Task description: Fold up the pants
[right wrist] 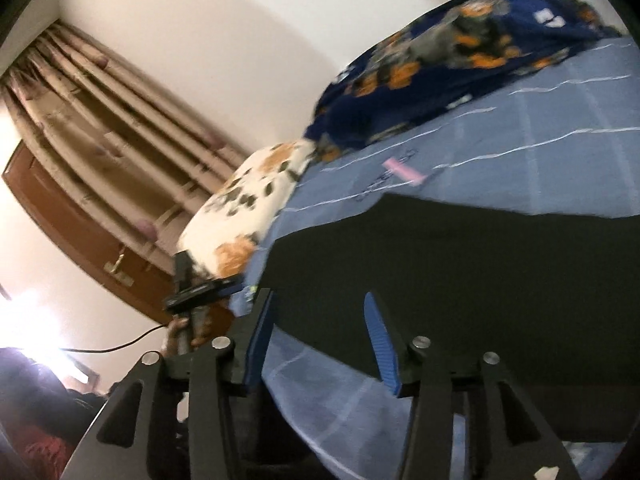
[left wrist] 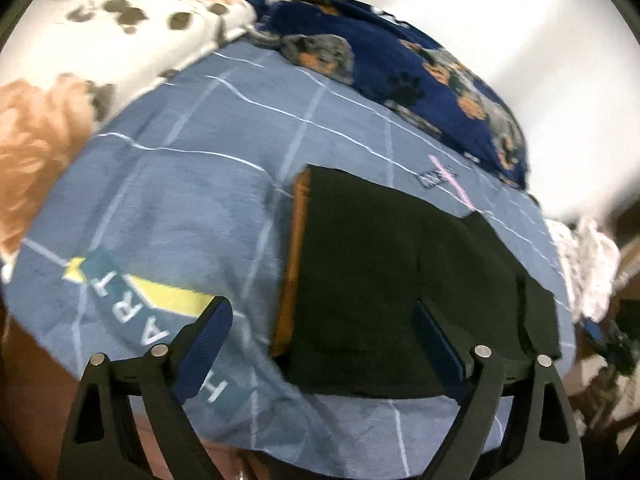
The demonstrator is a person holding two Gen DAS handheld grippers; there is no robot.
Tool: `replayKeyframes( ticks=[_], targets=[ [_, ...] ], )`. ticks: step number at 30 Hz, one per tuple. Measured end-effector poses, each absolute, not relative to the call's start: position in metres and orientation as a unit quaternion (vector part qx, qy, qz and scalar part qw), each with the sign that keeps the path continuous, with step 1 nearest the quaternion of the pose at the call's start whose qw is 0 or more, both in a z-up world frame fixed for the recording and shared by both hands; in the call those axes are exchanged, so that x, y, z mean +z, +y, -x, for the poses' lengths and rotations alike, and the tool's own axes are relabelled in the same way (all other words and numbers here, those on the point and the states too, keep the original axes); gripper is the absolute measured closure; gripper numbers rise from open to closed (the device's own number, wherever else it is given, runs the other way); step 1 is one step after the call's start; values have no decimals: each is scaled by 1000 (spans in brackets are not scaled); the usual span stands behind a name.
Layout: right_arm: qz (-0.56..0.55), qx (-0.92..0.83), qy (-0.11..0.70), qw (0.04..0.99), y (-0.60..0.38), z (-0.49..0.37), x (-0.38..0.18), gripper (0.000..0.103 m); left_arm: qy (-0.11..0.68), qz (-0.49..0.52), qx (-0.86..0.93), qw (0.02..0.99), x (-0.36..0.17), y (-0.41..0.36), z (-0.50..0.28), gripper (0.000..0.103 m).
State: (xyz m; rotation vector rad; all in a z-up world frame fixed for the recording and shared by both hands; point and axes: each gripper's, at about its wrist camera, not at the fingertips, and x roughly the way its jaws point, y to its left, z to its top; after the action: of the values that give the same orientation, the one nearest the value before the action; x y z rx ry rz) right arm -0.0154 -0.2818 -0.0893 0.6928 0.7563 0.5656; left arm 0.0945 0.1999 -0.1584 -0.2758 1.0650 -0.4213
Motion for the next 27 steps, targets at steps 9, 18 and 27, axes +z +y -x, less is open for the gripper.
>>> replayKeyframes(
  ticks=[9,18,27],
  targets=[
    [-340,265,413,802,-254,7,-127,52,545,152,-244,788,-180,200,-91,22],
    [-360,252,423,792,-253,0,-139,45,574,310,-295,698,-197,214,-74,22],
    [-359,252,423,793,-251,1,-139,40,581,299,-270,707,-207,201,-81,22]
  ],
)
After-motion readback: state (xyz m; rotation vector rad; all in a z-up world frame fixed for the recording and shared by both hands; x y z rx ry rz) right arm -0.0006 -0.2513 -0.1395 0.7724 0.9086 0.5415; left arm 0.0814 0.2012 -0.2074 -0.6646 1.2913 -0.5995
